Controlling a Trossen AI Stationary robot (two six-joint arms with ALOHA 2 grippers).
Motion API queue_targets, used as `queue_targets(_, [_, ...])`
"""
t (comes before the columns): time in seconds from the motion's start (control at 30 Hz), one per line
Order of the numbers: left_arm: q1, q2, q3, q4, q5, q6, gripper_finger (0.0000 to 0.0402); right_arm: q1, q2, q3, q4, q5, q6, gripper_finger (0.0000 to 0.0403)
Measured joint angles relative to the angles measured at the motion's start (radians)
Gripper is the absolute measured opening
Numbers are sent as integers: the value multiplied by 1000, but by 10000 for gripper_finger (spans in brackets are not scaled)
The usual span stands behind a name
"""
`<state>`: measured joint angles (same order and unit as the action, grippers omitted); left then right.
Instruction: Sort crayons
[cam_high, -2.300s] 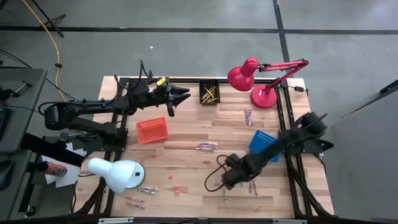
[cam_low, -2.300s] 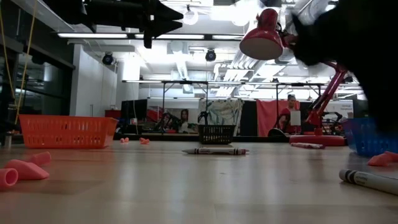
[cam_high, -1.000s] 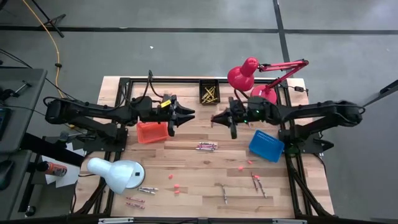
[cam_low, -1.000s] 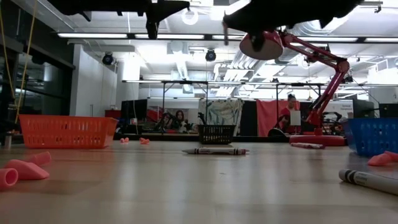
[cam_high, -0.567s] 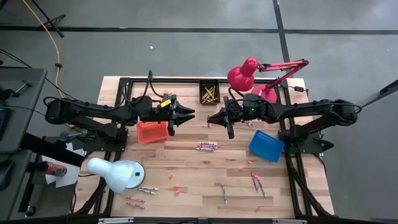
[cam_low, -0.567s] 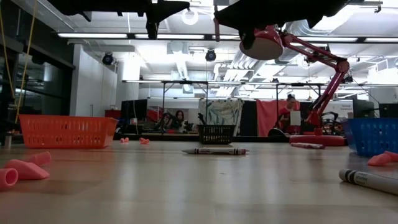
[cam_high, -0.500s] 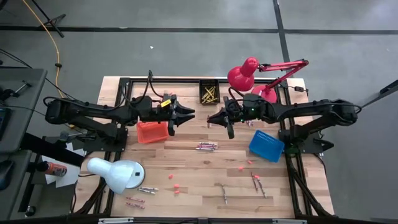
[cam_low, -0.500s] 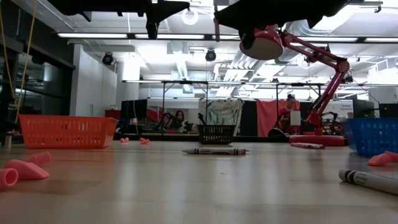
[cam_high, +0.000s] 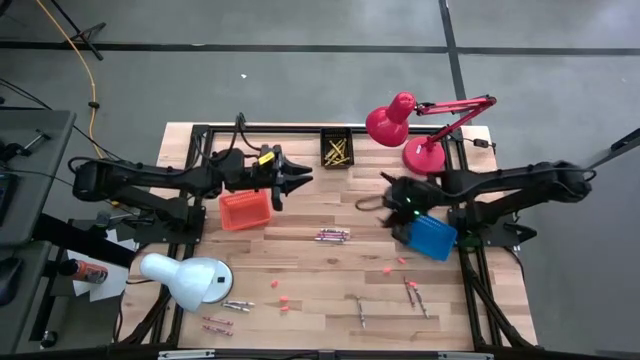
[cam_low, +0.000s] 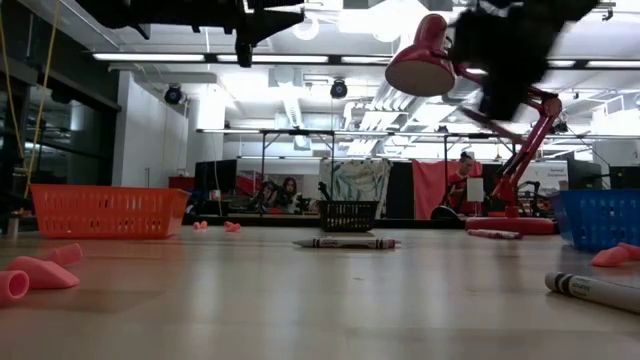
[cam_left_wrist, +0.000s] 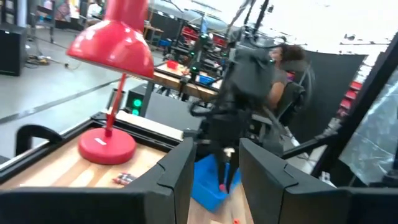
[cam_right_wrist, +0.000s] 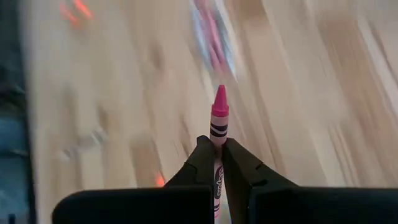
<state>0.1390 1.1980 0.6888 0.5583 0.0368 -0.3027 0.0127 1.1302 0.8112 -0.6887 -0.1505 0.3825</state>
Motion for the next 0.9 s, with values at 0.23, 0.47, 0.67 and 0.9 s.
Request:
queue_targets(0.23, [39, 0, 0, 0, 0, -6, 110, 144, -90, -1, -429, 98, 268, 0])
queue_targets(0.47, [39, 0, 0, 0, 1, 1, 110, 238, -132, -73, -485, 68, 450, 1])
queue_targets(0.67, [39, 0, 0, 1, 2, 1, 110, 243, -123, -82, -482, 71, 448, 27])
queue_targets(0.9, [39, 0, 0, 1, 2, 1, 110, 243, -123, -81, -482, 73, 472, 83])
